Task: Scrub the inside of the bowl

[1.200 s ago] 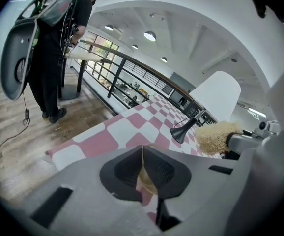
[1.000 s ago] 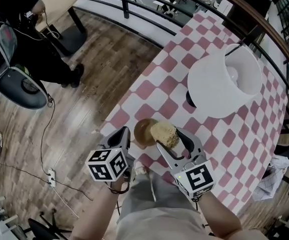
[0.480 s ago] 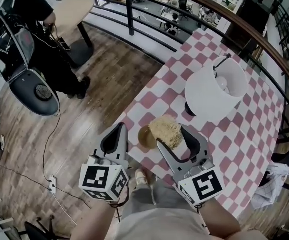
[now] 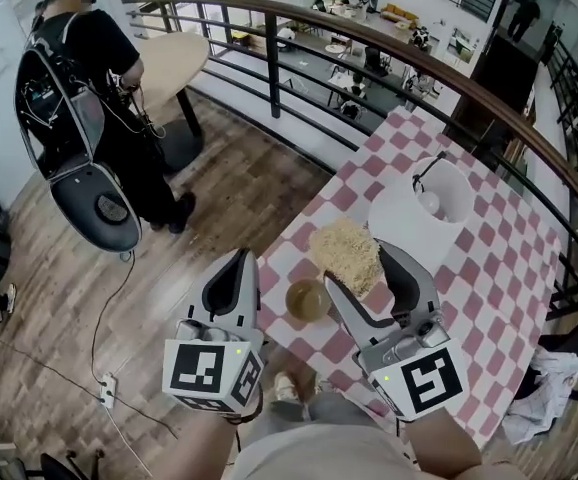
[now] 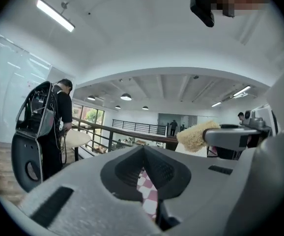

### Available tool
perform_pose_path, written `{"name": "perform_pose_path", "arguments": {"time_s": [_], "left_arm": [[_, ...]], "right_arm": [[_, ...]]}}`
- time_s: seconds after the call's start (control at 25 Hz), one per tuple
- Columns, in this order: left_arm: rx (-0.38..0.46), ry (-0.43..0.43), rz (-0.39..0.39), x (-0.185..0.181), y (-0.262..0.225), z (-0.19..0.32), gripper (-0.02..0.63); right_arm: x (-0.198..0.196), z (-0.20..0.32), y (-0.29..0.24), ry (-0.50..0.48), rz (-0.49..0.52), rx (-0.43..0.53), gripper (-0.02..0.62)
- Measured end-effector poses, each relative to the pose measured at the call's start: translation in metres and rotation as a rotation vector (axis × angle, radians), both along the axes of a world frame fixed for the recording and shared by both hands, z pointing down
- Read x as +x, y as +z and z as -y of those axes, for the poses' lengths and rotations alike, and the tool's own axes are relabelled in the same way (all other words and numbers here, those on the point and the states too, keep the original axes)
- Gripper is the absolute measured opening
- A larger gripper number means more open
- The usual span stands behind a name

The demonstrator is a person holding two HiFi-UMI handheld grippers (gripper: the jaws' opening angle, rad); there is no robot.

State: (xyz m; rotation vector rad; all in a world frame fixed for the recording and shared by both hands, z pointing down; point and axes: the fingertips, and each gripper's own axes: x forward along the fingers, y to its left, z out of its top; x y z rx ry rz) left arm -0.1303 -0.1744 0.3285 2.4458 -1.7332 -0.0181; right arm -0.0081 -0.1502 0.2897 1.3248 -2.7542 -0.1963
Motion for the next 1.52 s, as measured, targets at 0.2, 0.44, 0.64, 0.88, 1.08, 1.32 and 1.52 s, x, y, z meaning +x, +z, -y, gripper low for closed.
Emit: {"name": "perform_pose_path", "arguments": {"time_s": [0.2,0.44,0.64,0.88,1.08,1.32,1.52], "left_arm": [[0.116,-0.022,0.092,-0.003,-0.046,-0.011,0.015],[0.201,-0.016,0.152,0.006,-0.092,-0.034,0.015],[0.234,0.03,0.141,0.016,-0.108,-0.053,0.015],[0.209,0.05,0.177,0.021,-0.09,-0.062,0.015],[0.179,0.056,0.164,0.019,-0.075,-0.067,0.015],[0.166,0.068,0.167,0.021,-0.072,-0.071,0.015],[0.161,0.074,0.171,0.024,-0.071,-0.073,0.015]], "right_arm": [[-0.001,-0.018,-0.053,-0.033,0.033,0.091,0.249],[0.002,-0.036,-0.088,-0.024,0.023,0.172,0.249],[0.001,-0.048,-0.096,-0.036,0.062,0.215,0.249],[0.007,-0.062,-0.08,-0.031,0.063,0.189,0.249],[0.008,-0.068,-0.061,-0.019,0.026,0.151,0.249],[0.006,-0.073,-0.055,-0.039,0.06,0.137,0.249],[0.007,-0.074,-0.056,-0.047,0.072,0.131,0.249]]}}
